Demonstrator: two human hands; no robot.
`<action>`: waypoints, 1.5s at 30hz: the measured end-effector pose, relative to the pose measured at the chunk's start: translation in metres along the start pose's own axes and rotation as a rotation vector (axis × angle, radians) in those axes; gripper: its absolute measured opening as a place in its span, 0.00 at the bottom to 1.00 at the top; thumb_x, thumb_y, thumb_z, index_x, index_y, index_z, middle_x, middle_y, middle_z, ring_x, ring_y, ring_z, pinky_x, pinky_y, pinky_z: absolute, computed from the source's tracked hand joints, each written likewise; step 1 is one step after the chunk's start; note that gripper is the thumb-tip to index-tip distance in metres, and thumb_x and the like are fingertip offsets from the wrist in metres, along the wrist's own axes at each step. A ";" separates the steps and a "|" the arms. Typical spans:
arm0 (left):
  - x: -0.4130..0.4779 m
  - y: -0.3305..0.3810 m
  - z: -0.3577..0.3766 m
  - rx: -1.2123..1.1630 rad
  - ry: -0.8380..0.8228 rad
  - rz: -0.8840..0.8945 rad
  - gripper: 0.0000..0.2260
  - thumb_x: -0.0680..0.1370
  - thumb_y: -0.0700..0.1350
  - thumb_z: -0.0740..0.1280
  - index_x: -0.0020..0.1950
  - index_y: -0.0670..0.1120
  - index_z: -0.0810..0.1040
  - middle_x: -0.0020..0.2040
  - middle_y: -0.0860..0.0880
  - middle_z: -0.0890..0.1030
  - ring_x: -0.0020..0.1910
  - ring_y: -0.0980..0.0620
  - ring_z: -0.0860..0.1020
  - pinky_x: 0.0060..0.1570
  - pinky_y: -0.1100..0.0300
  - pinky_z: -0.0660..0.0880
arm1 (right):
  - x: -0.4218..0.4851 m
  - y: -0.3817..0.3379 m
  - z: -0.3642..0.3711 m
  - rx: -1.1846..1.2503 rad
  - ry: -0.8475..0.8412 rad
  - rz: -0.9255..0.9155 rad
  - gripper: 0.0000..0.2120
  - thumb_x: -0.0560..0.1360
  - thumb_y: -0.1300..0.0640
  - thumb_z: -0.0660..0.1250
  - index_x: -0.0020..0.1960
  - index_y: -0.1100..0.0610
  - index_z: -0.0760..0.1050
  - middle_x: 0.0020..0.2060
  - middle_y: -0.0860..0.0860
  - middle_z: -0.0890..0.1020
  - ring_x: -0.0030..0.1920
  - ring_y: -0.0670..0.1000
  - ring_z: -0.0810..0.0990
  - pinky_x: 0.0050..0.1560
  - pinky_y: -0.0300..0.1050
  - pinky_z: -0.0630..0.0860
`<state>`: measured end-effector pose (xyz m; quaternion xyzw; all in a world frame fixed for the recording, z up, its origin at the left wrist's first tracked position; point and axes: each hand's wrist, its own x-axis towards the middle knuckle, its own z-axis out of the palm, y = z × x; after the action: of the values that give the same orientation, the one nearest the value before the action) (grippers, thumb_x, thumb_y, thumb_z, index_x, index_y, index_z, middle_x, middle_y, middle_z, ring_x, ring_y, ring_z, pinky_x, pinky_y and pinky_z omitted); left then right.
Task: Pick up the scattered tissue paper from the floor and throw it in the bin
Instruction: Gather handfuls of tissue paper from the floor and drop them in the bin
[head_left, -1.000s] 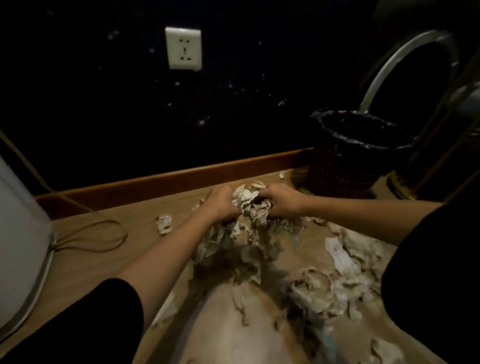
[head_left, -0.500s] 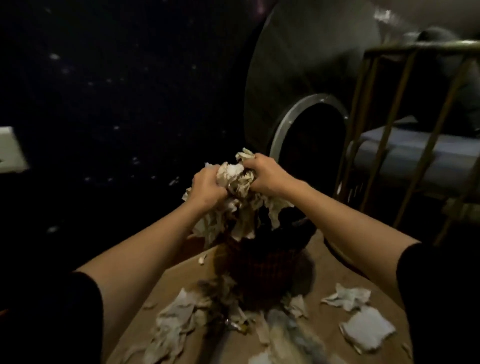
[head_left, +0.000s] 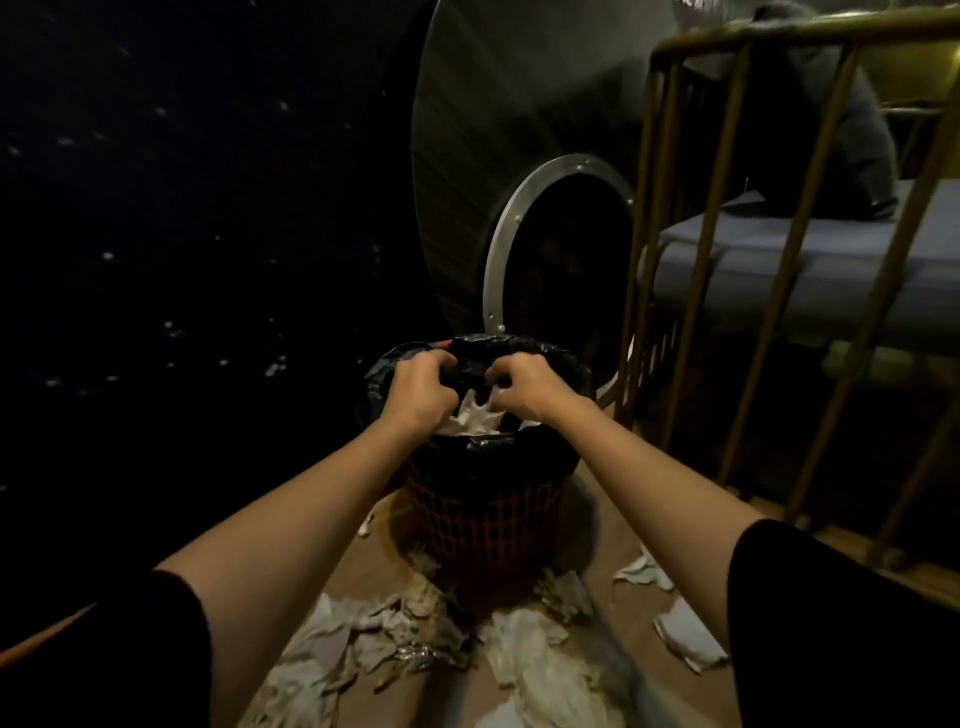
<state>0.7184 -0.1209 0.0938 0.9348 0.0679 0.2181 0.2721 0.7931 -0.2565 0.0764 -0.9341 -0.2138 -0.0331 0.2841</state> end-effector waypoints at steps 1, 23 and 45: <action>-0.009 0.002 -0.003 -0.035 0.084 0.031 0.18 0.71 0.32 0.66 0.61 0.42 0.77 0.56 0.40 0.81 0.56 0.45 0.78 0.54 0.56 0.77 | -0.006 -0.006 -0.001 0.043 0.071 -0.008 0.18 0.68 0.58 0.72 0.58 0.53 0.78 0.57 0.57 0.80 0.58 0.57 0.78 0.57 0.48 0.76; -0.389 -0.072 0.105 0.121 -0.817 0.163 0.32 0.72 0.53 0.67 0.71 0.63 0.55 0.77 0.45 0.54 0.73 0.41 0.56 0.69 0.44 0.63 | -0.313 0.091 0.188 -0.156 -0.411 0.416 0.27 0.75 0.62 0.61 0.70 0.43 0.62 0.76 0.50 0.57 0.73 0.60 0.54 0.70 0.57 0.62; -0.456 -0.112 0.022 0.181 -0.865 -0.221 0.44 0.62 0.73 0.65 0.71 0.68 0.46 0.75 0.44 0.55 0.70 0.42 0.57 0.66 0.43 0.64 | -0.369 0.032 0.193 -0.152 -0.473 0.429 0.22 0.74 0.49 0.65 0.66 0.51 0.68 0.68 0.52 0.66 0.67 0.60 0.61 0.62 0.58 0.69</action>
<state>0.3189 -0.1488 -0.1528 0.9471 0.0659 -0.2295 0.2144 0.4608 -0.3157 -0.1690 -0.9581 -0.0694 0.2294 0.1567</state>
